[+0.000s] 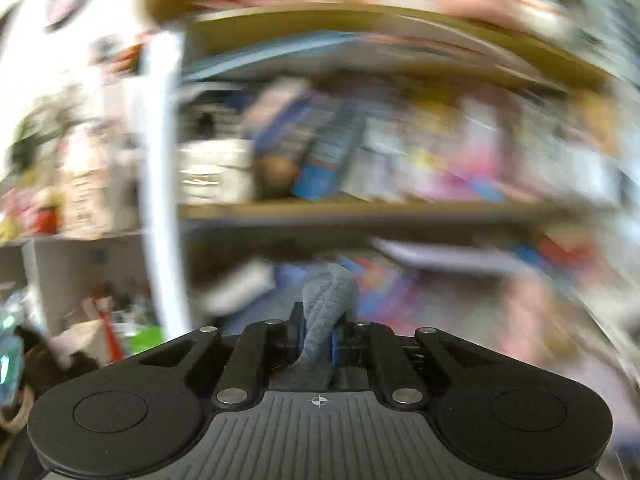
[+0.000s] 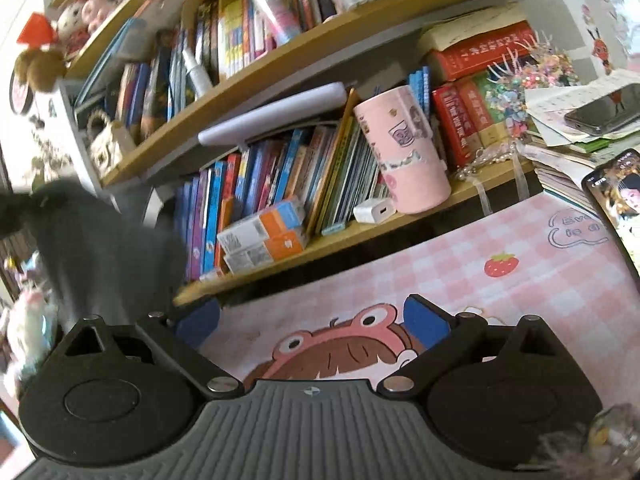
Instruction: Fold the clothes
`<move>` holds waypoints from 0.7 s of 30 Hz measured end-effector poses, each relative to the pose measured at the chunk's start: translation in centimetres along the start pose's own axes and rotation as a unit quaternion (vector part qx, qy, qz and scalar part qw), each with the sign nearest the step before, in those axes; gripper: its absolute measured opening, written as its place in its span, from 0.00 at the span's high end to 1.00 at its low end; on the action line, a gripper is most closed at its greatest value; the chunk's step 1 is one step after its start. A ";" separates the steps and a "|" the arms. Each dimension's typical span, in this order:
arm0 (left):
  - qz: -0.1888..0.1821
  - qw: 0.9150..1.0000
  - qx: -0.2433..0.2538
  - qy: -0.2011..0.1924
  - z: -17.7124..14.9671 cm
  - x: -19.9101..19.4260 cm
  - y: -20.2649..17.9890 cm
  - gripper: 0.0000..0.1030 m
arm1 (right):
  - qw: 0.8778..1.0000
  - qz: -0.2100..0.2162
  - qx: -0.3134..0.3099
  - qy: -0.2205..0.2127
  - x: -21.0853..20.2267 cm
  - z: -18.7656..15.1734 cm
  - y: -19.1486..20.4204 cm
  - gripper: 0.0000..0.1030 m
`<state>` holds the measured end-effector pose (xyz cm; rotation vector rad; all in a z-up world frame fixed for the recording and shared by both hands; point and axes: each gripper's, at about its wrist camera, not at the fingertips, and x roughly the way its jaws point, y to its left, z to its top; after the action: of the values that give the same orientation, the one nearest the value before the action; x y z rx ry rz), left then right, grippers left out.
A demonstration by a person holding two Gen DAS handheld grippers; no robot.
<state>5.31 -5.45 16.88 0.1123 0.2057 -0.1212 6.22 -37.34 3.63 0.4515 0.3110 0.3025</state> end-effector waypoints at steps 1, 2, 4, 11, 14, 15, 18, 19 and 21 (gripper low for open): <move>-0.030 0.999 0.026 0.021 -1.3 -1.2 -1.5 0.89 | 1.000 0.003 0.004 -0.002 -0.2 0.2 -0.1 0.03; -0.055 0.997 0.045 0.030 -2.8 -2.2 -3.1 0.89 | 1.000 0.007 0.006 -0.002 -0.3 0.4 -0.1 0.03; -0.106 0.988 0.063 0.098 -6.3 -3.5 -5.8 0.88 | 1.000 0.016 0.007 0.002 -0.5 0.7 0.0 0.03; -0.179 0.965 0.037 0.191 -13.1 -6.2 -7.6 0.52 | 0.995 0.080 -0.046 0.032 -1.0 0.3 2.6 0.03; -0.168 0.967 0.037 0.188 -13.5 -8.7 -6.2 0.33 | 0.989 0.110 -0.087 0.043 -1.2 -0.5 4.2 0.03; -0.162 0.969 0.036 0.183 -13.5 -9.8 -5.6 0.29 | 0.987 0.120 -0.101 0.046 -1.3 -0.8 4.8 0.03; -0.122 0.979 -0.010 0.160 -12.7 -12.4 -3.1 0.22 | 0.979 0.140 -0.137 0.055 -1.5 -1.8 6.3 0.03; -0.108 0.983 -0.040 0.142 -12.2 -13.0 -1.9 0.21 | 0.977 0.144 -0.143 0.060 -1.5 -2.1 6.6 0.03; -0.088 0.985 -0.112 0.097 -11.3 -13.9 0.3 0.21 | 0.974 0.151 -0.152 0.068 -1.5 -2.7 7.1 0.03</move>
<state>-10.35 -2.29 8.84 -0.1198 0.4225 -0.2617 2.39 -30.69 4.95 0.1731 0.3226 0.6702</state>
